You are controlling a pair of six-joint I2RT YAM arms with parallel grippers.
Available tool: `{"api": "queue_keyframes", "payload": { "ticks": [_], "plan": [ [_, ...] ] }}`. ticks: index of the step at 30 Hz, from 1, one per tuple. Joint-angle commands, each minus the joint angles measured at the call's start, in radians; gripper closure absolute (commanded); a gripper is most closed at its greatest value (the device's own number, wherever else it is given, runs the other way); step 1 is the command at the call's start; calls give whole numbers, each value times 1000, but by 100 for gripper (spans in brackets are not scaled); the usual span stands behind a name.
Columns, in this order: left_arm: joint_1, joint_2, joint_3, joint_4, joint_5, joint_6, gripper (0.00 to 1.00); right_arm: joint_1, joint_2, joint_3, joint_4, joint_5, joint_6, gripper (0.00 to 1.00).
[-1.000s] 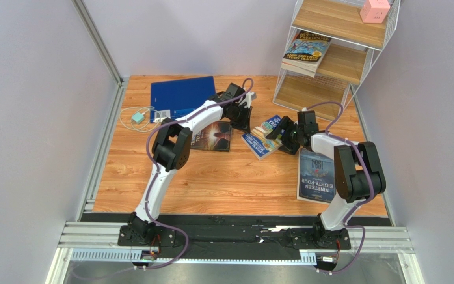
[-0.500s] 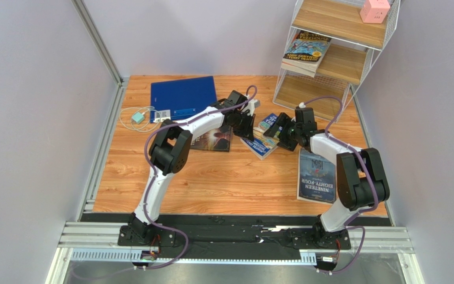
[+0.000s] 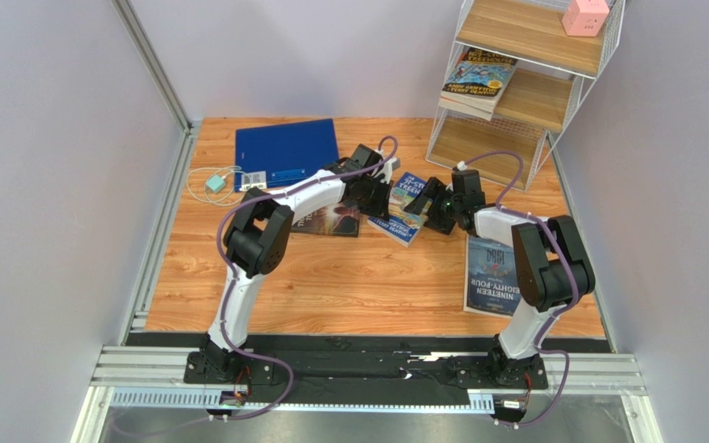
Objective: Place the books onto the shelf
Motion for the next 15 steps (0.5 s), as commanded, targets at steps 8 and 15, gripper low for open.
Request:
{"api": "queue_keyframes", "payload": {
  "ticks": [8, 15],
  "plan": [
    [100, 64, 146, -191, -316, 9, 100, 21, 54, 68, 75, -73, 6, 20],
    [109, 147, 240, -205, -197, 5, 100, 27, 70, 86, 64, -78, -3, 20]
  ]
}}
